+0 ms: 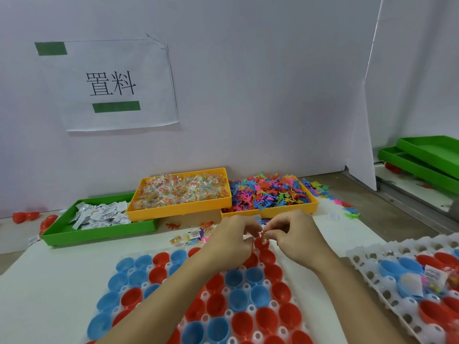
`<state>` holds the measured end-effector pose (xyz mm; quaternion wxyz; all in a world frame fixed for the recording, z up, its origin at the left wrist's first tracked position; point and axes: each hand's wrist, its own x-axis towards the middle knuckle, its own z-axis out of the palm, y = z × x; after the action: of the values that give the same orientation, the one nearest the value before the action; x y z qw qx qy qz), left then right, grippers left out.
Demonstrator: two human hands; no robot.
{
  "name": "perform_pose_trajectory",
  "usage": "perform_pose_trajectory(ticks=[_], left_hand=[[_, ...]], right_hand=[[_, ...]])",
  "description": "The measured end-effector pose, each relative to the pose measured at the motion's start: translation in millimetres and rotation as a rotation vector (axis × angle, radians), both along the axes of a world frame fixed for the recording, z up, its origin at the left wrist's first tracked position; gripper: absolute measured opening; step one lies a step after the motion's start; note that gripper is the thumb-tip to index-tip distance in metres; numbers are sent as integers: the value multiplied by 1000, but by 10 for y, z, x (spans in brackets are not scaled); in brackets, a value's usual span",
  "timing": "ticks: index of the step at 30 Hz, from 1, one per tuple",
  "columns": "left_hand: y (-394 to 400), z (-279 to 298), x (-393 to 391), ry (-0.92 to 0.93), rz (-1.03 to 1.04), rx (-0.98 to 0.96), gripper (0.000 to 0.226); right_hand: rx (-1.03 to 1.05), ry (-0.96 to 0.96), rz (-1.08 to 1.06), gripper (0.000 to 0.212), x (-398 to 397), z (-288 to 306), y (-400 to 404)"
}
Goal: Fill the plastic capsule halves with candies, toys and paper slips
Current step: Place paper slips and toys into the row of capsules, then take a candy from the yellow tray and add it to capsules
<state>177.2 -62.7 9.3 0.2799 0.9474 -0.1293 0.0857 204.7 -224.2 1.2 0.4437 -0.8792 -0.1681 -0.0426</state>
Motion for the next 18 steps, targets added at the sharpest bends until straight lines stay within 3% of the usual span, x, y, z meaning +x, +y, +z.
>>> perform_pose_trajectory(ticks=[18], left_hand=[[-32, 15, 23, -8, -23, -16, 27]], right_hand=[[-137, -47, 16, 13, -36, 11, 14]])
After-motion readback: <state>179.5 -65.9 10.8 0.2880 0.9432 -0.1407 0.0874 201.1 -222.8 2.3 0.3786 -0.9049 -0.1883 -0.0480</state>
